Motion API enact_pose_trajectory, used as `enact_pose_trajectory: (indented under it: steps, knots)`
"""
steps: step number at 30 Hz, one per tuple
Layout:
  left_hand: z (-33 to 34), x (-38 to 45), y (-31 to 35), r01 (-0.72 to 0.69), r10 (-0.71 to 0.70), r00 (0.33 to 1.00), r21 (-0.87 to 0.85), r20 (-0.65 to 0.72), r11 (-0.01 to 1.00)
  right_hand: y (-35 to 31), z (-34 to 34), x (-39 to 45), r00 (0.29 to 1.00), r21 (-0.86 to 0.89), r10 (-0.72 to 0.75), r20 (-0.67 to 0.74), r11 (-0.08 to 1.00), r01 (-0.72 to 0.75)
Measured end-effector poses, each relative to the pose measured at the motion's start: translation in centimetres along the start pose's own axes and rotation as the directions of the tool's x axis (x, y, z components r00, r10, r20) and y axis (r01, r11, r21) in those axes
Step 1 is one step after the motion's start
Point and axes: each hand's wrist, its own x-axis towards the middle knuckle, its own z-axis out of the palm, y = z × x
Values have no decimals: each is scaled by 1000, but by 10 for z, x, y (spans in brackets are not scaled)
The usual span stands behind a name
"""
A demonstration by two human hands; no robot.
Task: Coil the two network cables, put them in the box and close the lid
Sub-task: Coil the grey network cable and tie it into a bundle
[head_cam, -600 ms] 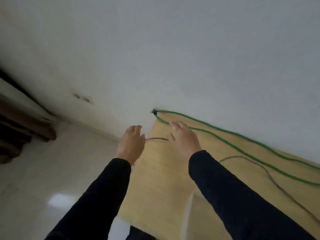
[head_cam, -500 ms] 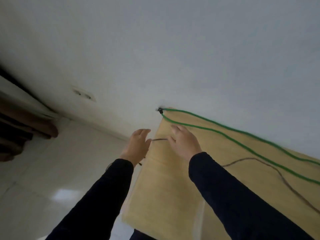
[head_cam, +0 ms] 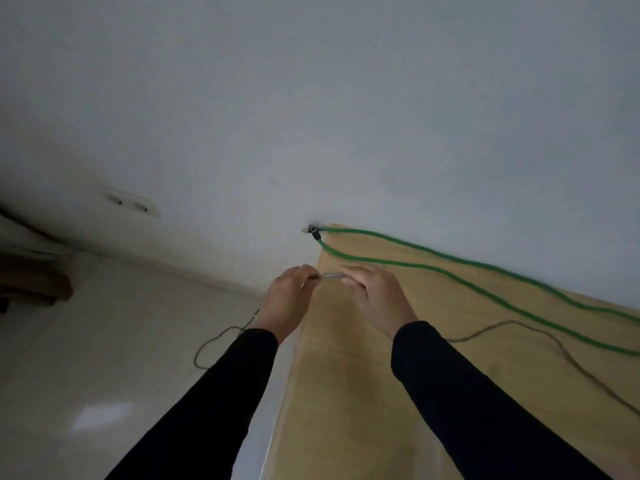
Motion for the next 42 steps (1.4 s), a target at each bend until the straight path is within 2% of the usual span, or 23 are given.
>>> enact_pose_trajectory:
  steps: [4, 8, 10, 12, 13, 15, 17, 19, 21, 24, 29, 31, 33, 36, 39, 42]
  knots:
    - [-24, 18, 36, -35, 19, 994, -154, -104, 987, -14, -35, 6, 985, 87, -10, -175, 996, 26]
    - [-48, 31, 87, -37, -18, 989, -361, -149, 932, -29, -85, 5, 932, 214, 58, -359, 977, 21]
    - [-55, 37, 116, 24, -115, 985, -555, -130, 832, -33, -111, 0, 905, 254, 77, -419, 967, 36]
    - [-58, 41, 143, 129, -204, 979, -764, -4, 632, -32, -136, -7, 889, 276, 82, -451, 960, 52]
    - [-59, 42, 155, 176, -195, 978, -822, 81, 542, -31, -147, -10, 882, 289, 89, -464, 956, 56]
    - [-57, 40, 180, 247, -106, 969, -850, 223, 465, -26, -169, -16, 861, 289, 86, -502, 954, 74]
    - [-49, 35, 207, 268, -11, 954, -835, 300, 481, -21, -189, -22, 844, 243, 45, -534, 965, 102]
    - [-40, 29, 237, 248, 63, 947, -839, 316, 485, -15, -209, -28, 842, 183, -24, -539, 972, 145]
    - [-27, 26, 266, 226, 95, 951, -868, 295, 442, -7, -227, -34, 844, 164, -71, -531, 969, 184]
    - [-1, 22, 305, 201, 66, 971, -930, 231, 308, 14, -256, -53, 861, 231, -74, -503, 949, 217]
    - [26, 23, 351, 111, -3, 994, -993, 111, -40, 76, -288, -98, 890, 354, -13, -455, 915, 194]
    - [30, 23, 363, 104, -23, 994, -988, 107, -111, 95, -293, -112, 901, 374, 7, -433, 911, 173]
    - [34, 20, 375, 104, -32, 994, -987, 108, -122, 103, -299, -121, 908, 393, 11, -418, 904, 170]
    - [39, 15, 394, 107, -25, 994, -988, 111, -111, 104, -306, -123, 904, 313, -24, -428, 934, 172]
    - [35, 11, 411, 105, 27, 994, -992, 103, -77, 101, -310, -119, 890, 295, -13, -455, 941, 165]
    - [27, 14, 424, 74, 76, 995, -996, 70, -51, 92, -310, -119, 876, 266, -65, -479, 939, 216]
